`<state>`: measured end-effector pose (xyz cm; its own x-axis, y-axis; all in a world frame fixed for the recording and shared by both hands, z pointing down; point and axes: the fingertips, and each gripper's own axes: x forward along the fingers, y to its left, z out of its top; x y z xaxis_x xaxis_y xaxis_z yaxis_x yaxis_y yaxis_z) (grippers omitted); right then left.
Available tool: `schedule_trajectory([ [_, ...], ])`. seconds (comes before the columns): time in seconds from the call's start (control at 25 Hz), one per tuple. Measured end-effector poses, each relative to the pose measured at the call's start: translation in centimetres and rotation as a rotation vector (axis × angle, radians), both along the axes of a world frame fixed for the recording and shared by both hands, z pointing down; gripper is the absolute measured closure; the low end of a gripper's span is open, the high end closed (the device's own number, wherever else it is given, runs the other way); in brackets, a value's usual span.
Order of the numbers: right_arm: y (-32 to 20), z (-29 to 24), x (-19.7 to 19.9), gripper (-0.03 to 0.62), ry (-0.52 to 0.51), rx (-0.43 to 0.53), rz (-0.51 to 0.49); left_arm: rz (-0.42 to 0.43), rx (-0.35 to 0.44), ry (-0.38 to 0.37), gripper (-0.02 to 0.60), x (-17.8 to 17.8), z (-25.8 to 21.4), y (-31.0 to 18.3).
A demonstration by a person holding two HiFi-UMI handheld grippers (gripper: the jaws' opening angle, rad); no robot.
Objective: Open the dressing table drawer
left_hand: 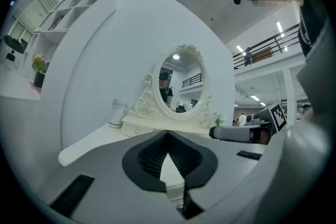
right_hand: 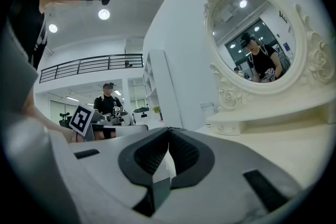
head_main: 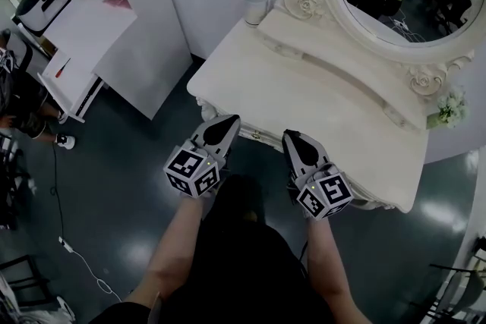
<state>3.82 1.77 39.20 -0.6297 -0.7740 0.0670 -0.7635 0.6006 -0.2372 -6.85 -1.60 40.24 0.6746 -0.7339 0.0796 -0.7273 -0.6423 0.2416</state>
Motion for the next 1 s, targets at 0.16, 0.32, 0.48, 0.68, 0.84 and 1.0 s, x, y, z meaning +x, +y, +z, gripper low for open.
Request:
schedule_trajectory([
  [0.16, -2.1, 0.4, 0.0, 0.588, 0.009, -0.001, 0.008, 0.036, 0.009, -0.009, 0.568, 1.0, 0.4, -2.7],
  [0.32, -5.3, 0.7, 0.5, 0.588, -0.001, -0.015, 0.035, 0.079, 0.000, -0.006, 0.568, 2.3, 0.9, -6.2],
  [0.48, -9.3, 1.1, 1.3, 0.588, -0.014, -0.035, 0.079, 0.138, -0.004, -0.002, 0.568, 3.7, 1.0, -10.1],
  [0.68, -13.9, 2.2, 1.5, 0.588, -0.016, -0.056, 0.102, 0.189, -0.014, -0.009, 0.568, 5.0, 1.9, -14.9],
  [0.84, -17.1, 2.8, 1.5, 0.588, -0.013, -0.073, 0.123, 0.226, -0.031, -0.012, 0.568, 5.8, 2.6, -18.1],
  [1.0, -19.9, 3.8, 1.6, 0.588, -0.013, -0.091, 0.144, 0.268, -0.048, -0.018, 0.567, 6.7, 3.5, -20.7],
])
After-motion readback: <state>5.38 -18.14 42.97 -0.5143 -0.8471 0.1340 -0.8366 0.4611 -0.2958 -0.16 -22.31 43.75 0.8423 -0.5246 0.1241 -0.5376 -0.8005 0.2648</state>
